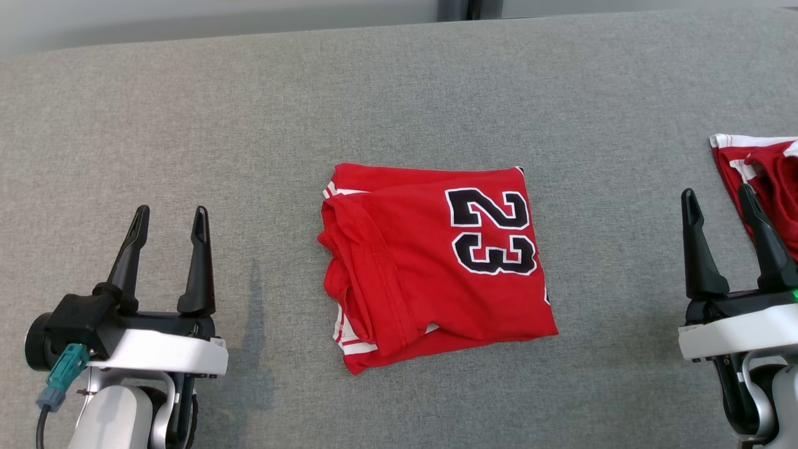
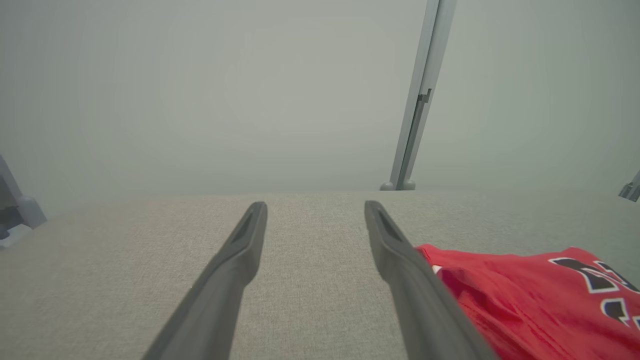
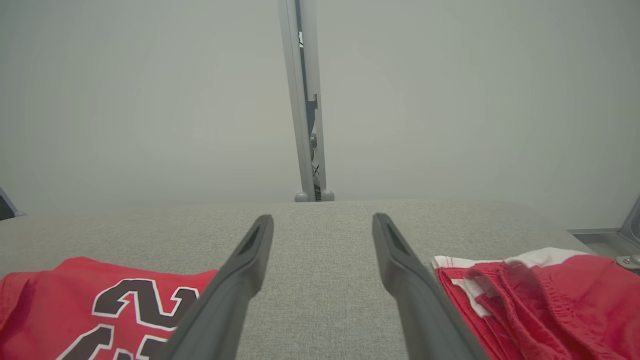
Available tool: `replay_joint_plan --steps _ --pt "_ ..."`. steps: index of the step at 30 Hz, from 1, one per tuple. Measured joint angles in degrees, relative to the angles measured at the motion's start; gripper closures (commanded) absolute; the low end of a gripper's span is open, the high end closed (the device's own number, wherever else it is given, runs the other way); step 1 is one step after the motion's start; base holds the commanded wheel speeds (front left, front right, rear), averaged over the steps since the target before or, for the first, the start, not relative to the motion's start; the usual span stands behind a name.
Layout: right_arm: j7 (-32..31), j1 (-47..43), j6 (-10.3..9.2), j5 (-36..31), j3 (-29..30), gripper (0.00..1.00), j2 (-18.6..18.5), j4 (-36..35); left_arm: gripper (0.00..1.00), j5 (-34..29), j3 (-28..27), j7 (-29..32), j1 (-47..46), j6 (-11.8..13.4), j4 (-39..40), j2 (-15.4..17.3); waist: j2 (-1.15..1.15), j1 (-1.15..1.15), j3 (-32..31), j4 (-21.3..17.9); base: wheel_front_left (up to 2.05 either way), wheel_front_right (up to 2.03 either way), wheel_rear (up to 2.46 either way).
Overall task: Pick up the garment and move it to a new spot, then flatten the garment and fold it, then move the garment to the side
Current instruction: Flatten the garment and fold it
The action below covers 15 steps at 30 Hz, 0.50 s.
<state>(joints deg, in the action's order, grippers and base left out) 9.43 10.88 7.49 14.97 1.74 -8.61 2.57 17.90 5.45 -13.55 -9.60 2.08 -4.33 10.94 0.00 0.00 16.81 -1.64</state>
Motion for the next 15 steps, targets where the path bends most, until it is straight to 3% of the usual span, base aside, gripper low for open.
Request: replay_joint_plan --steps 8,9,10,15 --pt "-1.0 0.1 0.00 -0.4 -1.3 0.00 0.1 -0.1 0.00 -0.1 0.7 0.7 0.2 0.5 1.5 0.1 0.00 0.00 0.0 0.8 0.00 0.00 0.00" --pt "-1.3 0.2 0.00 -0.4 -2.2 0.60 0.2 -0.3 0.00 -0.1 0.8 0.8 0.3 0.5 1.7 0.1 0.00 0.00 0.1 0.9 0.00 0.00 0.00" --pt "-1.7 0.4 0.00 -0.3 -3.3 1.00 0.4 -0.3 0.00 -0.1 0.9 0.8 0.3 0.6 1.8 0.1 0.00 0.00 0.2 1.0 0.00 0.00 0.00" --pt "-2.9 2.6 0.00 0.7 -12.5 1.00 1.2 0.7 0.00 -0.1 1.4 0.9 0.2 0.8 2.3 -0.2 0.00 0.00 1.2 1.9 0.00 0.00 0.00"
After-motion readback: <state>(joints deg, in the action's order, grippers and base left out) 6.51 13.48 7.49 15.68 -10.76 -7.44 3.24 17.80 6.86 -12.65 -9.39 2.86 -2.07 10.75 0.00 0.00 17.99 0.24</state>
